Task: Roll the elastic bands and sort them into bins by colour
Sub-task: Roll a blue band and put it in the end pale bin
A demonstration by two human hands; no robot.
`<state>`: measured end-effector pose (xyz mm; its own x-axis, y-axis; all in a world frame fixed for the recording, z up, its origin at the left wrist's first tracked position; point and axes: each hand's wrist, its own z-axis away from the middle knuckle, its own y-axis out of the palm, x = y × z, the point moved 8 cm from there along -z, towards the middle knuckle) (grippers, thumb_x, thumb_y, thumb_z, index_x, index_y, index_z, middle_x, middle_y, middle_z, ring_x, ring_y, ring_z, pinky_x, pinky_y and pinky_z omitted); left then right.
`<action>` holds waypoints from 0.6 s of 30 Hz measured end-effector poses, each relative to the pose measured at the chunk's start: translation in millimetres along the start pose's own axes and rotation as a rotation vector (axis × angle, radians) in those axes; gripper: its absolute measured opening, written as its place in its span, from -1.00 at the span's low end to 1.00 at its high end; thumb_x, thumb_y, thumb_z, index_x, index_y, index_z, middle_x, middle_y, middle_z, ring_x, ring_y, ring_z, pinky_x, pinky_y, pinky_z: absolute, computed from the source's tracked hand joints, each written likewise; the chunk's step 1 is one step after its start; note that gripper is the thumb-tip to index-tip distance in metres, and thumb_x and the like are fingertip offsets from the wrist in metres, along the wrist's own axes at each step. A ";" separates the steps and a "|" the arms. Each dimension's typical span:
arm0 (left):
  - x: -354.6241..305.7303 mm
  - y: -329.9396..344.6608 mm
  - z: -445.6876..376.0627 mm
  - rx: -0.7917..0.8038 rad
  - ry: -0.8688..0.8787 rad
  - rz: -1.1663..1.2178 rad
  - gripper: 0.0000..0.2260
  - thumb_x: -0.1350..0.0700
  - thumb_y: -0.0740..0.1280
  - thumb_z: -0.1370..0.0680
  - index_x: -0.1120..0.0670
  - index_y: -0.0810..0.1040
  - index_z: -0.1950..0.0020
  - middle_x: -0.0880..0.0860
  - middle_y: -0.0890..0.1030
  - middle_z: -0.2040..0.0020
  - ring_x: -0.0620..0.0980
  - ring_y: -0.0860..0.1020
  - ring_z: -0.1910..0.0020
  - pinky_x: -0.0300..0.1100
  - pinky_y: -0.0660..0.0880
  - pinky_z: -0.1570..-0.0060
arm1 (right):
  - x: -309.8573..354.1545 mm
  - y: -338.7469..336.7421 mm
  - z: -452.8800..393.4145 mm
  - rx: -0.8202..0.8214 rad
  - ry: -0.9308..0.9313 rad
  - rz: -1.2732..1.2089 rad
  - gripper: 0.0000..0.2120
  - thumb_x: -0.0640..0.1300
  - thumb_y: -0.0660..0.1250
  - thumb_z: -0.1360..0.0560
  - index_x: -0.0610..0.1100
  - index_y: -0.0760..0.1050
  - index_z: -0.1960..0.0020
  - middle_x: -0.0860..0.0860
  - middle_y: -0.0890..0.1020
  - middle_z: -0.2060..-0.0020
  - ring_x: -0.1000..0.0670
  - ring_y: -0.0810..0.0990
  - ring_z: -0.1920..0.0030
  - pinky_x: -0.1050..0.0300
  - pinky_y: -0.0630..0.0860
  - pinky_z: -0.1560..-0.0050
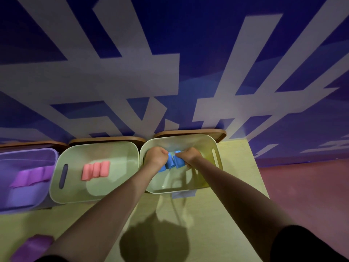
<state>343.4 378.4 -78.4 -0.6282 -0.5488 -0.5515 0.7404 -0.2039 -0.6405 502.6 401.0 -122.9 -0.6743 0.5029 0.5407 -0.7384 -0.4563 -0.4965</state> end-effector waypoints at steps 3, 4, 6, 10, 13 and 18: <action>1.2 1.3 1.2 -0.006 0.009 -0.022 -0.80 0.13 0.23 -0.55 0.08 0.66 0.06 0.13 0.68 0.05 0.14 0.62 0.02 -0.15 0.50 0.04 | -2.6 -3.0 2.0 -0.019 0.018 0.020 -0.61 0.00 0.34 -0.50 -0.15 0.37 0.42 0.04 0.40 0.71 -0.01 0.40 0.47 0.13 0.39 0.32; 1.2 1.6 2.5 -0.012 0.014 -0.033 -0.81 0.14 0.24 -0.55 0.07 0.66 0.03 0.12 0.68 0.02 0.13 0.62 -0.01 -0.16 0.50 0.01 | -2.9 -3.2 2.9 -0.019 0.024 0.022 -0.62 -0.02 0.34 -0.49 -0.16 0.37 0.42 0.05 0.36 0.77 -0.01 0.40 0.48 0.14 0.38 0.34; 2.8 3.3 3.2 -0.025 0.022 -0.038 -0.79 0.18 0.24 -0.54 0.07 0.66 -0.04 0.09 0.66 -0.07 0.11 0.60 -0.07 -0.16 0.49 -0.08 | -2.2 -2.2 5.6 -0.006 0.038 0.029 -0.66 -0.09 0.37 -0.45 -0.19 0.38 0.43 0.07 0.32 0.80 0.00 0.37 0.49 0.15 0.36 0.36; 8.8 4.5 3.4 -0.049 0.017 -0.023 -0.78 0.25 0.26 -0.51 0.10 0.64 -0.07 0.07 0.64 -0.13 0.09 0.58 -0.11 -0.17 0.48 -0.10 | 7.1 8.0 7.9 0.049 0.004 0.037 -0.69 -0.13 0.36 -0.44 -0.19 0.40 0.43 0.02 0.42 0.69 -0.03 0.39 0.46 0.15 0.39 0.31; 13.9 1.1 1.1 -0.078 -0.007 0.002 -0.80 0.26 0.29 -0.50 0.11 0.61 -0.08 0.10 0.62 -0.13 0.11 0.57 -0.12 -0.17 0.48 -0.06 | 16.3 12.6 7.3 0.014 -0.077 0.087 -0.67 -0.11 0.30 -0.48 -0.12 0.34 0.44 -0.11 0.47 0.39 -0.10 0.40 0.29 0.13 0.34 0.23; 17.3 1.8 -2.8 -0.078 -0.030 0.000 -0.72 0.27 0.28 -0.52 0.15 0.56 -0.22 0.14 0.57 -0.24 0.13 0.52 -0.23 -0.18 0.40 -0.19 | 15.9 18.5 7.4 -0.052 -0.108 0.175 -0.82 -0.10 0.33 -0.48 -0.18 0.46 0.24 -0.11 0.49 0.24 -0.11 0.45 0.18 0.17 0.33 0.18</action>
<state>333.2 370.8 -90.6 -0.6195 -0.5735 -0.5360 0.7190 -0.1404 -0.6807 478.2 395.2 -118.4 -0.7910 0.3366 0.5109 -0.6105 -0.4896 -0.6226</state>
